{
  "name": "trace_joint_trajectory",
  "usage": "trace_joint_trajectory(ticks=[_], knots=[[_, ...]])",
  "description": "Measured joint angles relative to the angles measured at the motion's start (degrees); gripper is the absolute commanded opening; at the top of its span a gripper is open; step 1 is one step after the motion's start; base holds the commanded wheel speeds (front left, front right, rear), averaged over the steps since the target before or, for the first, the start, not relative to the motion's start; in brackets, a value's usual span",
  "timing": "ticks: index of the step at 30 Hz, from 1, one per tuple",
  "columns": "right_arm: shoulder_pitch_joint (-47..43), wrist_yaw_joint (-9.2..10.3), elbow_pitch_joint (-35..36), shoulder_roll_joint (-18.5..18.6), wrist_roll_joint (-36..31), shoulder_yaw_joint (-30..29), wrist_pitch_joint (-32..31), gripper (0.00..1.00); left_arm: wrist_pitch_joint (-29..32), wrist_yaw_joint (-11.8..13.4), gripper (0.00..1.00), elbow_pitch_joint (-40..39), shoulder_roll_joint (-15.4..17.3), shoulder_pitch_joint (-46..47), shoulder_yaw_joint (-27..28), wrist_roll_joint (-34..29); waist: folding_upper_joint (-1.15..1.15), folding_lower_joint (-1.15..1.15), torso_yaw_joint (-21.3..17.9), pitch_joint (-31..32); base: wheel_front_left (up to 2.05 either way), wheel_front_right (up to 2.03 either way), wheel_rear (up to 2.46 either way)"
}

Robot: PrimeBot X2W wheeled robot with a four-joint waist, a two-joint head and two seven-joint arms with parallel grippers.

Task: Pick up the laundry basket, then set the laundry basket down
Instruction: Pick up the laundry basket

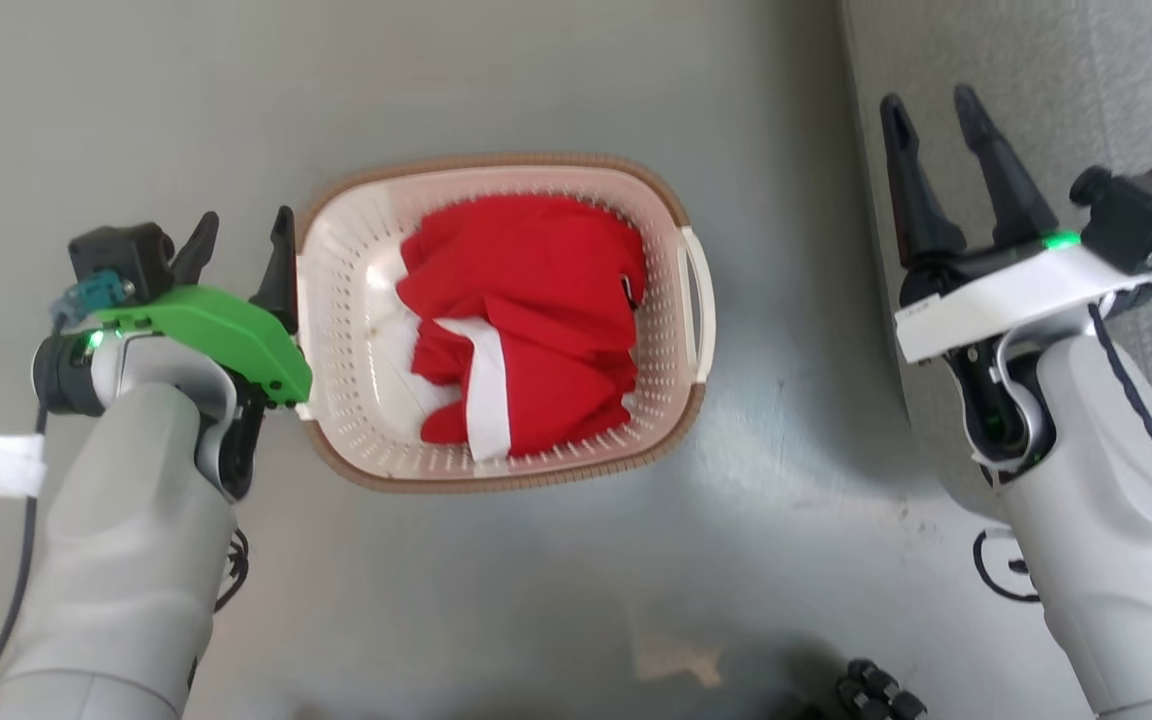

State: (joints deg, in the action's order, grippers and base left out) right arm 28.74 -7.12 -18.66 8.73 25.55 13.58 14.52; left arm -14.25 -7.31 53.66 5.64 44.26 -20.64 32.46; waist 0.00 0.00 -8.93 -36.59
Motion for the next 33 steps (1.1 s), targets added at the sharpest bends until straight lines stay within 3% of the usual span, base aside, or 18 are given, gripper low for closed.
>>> trace_joint_trajectory(ticks=[14,28,33], knots=[[-4.8,0.0,-1.6,0.2,-0.2,-1.2,0.0,1.0,-0.2,0.4,1.0,-13.5,0.3,-8.1,4.0,-6.6,0.0,0.0,1.9,10.7,0.0,0.0,0.0],[-11.3,0.0,-2.3,-0.2,-0.8,-2.3,0.0,1.0,-0.2,3.7,1.0,-26.9,-1.0,-19.9,8.1,-13.0,0.0,0.0,3.8,22.6,0.0,0.0,0.0],[-12.9,0.0,-2.3,-0.1,-1.0,-2.6,0.0,1.0,-0.2,3.9,1.0,-30.3,-1.3,-23.5,8.4,-13.5,0.0,0.0,4.4,25.6,0.0,0.0,0.0]])
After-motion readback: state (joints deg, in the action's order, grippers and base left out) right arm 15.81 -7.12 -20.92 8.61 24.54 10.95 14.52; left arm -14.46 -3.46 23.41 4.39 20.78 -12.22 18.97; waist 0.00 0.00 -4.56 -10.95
